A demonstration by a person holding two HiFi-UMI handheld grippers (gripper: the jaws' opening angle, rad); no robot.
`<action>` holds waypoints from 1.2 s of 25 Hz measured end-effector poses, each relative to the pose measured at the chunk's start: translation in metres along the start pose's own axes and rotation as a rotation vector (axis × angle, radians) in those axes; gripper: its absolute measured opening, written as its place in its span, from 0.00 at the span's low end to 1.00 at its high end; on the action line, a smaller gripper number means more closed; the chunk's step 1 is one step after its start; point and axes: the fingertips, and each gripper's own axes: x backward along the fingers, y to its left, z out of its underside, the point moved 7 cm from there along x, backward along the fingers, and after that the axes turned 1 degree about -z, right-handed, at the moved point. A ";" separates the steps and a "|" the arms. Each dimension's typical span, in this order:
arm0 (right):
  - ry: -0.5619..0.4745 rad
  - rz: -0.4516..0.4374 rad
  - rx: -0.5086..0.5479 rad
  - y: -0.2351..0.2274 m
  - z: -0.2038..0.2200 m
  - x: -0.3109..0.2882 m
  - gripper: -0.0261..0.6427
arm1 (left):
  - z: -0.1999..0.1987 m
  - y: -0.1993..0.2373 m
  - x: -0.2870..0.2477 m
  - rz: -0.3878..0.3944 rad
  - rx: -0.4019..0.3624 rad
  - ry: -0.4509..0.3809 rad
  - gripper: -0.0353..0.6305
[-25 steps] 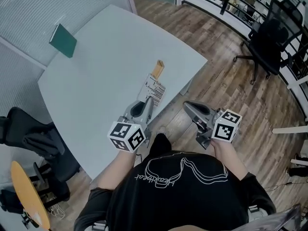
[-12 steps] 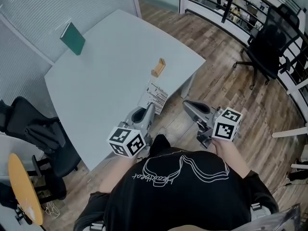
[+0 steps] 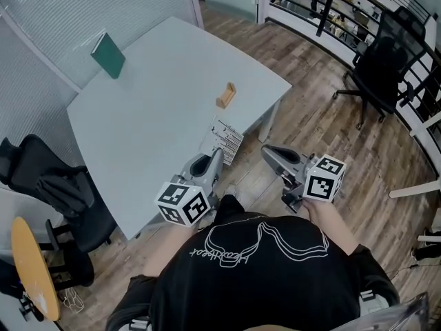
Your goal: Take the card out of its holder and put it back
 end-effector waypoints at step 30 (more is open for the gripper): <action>-0.042 0.078 -0.073 -0.069 -0.020 -0.040 0.05 | -0.037 0.066 -0.079 0.005 -0.052 0.029 0.09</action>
